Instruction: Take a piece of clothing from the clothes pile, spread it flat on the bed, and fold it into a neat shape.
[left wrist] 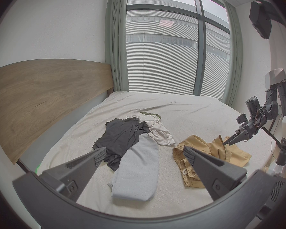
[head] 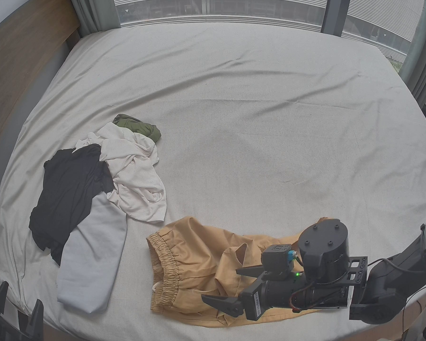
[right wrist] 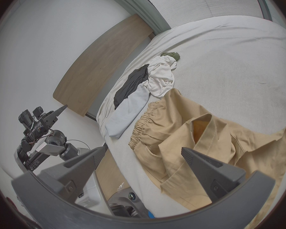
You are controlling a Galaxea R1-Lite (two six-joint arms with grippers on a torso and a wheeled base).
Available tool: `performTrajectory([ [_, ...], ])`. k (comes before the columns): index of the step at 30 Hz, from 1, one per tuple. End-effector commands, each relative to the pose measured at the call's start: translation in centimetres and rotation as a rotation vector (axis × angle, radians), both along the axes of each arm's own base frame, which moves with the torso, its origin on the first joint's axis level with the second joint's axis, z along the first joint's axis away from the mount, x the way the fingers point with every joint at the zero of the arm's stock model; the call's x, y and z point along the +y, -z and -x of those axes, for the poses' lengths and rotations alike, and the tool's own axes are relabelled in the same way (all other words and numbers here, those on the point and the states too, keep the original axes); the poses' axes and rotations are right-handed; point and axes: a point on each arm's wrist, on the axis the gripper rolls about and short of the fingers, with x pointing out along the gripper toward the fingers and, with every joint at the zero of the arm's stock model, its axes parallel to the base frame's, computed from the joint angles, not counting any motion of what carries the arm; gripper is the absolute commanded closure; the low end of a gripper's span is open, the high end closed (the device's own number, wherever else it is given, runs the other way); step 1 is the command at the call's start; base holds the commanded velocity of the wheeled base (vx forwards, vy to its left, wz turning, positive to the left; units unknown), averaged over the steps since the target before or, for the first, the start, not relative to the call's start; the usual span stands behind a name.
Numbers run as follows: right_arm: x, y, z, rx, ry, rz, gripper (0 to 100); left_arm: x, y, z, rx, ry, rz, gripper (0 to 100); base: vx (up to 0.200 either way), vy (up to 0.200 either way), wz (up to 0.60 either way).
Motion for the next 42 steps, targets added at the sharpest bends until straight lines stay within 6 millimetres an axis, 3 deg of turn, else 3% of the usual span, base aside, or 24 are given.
performTrajectory([
  [1, 0.5, 0.9, 0.0, 0.014, -0.01, 0.019, 0, 0.0, 0.5, 0.0, 0.001, -0.001, 0.002, 0, 0.0, 0.0, 0.0],
  [10, 0.9, 2.4, -0.5, 0.036, -0.001, 0.058, 0, 0.0, 0.5, 0.0, 0.001, -0.001, 0.0, 0, 0.0, 0.0, 0.0],
  [24, -2.2, 2.9, -1.2, 0.057, 0.105, 0.107, 0, 0.0, 0.5, 0.0, 0.001, -0.001, 0.0, 0, 0.0, 0.0, 0.0],
  [42, -4.5, 3.8, -1.5, 0.058, 0.185, 0.125, 0, 0.0, 0.5, 0.0, 0.001, -0.001, -0.002, 0, 0.0, 0.0, 0.0],
])
